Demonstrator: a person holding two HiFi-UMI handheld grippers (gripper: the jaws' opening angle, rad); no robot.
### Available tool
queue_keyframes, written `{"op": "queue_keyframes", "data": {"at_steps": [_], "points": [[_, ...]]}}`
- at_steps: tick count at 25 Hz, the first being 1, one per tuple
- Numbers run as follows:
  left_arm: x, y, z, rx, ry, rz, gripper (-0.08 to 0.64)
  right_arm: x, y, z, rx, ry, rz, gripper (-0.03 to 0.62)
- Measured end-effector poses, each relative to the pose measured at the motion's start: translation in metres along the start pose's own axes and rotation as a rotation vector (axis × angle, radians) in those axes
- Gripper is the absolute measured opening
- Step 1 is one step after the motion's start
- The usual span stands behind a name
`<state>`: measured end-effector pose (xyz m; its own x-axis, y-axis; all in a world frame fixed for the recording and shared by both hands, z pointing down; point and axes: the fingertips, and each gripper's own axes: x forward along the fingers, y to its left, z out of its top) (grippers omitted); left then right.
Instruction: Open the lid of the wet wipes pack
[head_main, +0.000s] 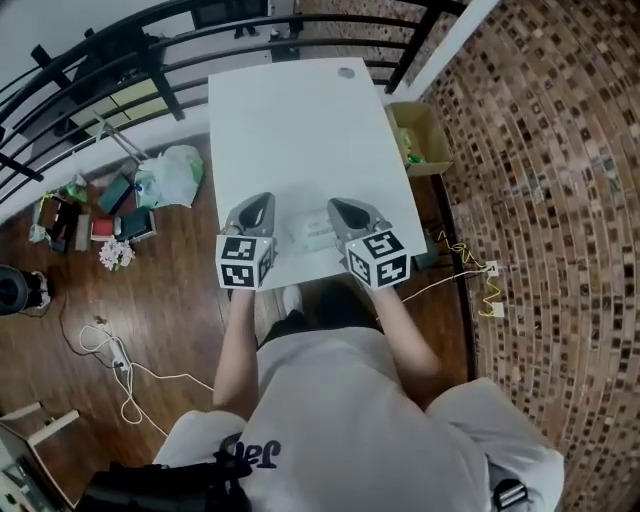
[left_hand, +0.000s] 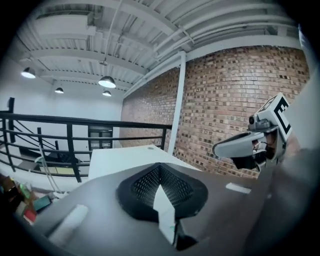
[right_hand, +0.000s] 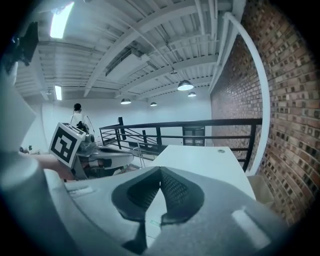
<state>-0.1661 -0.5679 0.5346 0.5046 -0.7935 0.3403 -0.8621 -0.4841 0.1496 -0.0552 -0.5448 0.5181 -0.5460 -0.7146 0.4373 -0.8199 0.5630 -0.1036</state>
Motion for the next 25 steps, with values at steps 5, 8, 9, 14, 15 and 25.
{"op": "queue_keyframes", "data": {"at_steps": [5,8,9,14,15,25], "points": [[0.025,-0.023,-0.050,0.028,0.104,-0.086,0.015,-0.007,-0.019,-0.057,0.083,0.091,-0.023,-0.009],[0.040,-0.026,-0.074,0.051,0.145,-0.114,0.015,-0.002,-0.022,-0.093,0.105,0.158,-0.033,-0.009],[0.043,-0.027,-0.082,0.053,0.162,-0.122,0.015,-0.001,-0.021,-0.102,0.108,0.176,-0.032,-0.009],[0.054,-0.037,-0.118,0.065,0.239,-0.150,0.015,0.002,-0.016,-0.135,0.116,0.237,0.020,-0.009],[0.057,-0.038,-0.123,0.070,0.248,-0.152,0.015,0.003,-0.015,-0.140,0.095,0.249,0.034,-0.006],[0.061,-0.046,-0.167,0.085,0.341,-0.147,0.015,0.020,-0.002,-0.177,-0.487,0.349,0.071,0.143]]}}
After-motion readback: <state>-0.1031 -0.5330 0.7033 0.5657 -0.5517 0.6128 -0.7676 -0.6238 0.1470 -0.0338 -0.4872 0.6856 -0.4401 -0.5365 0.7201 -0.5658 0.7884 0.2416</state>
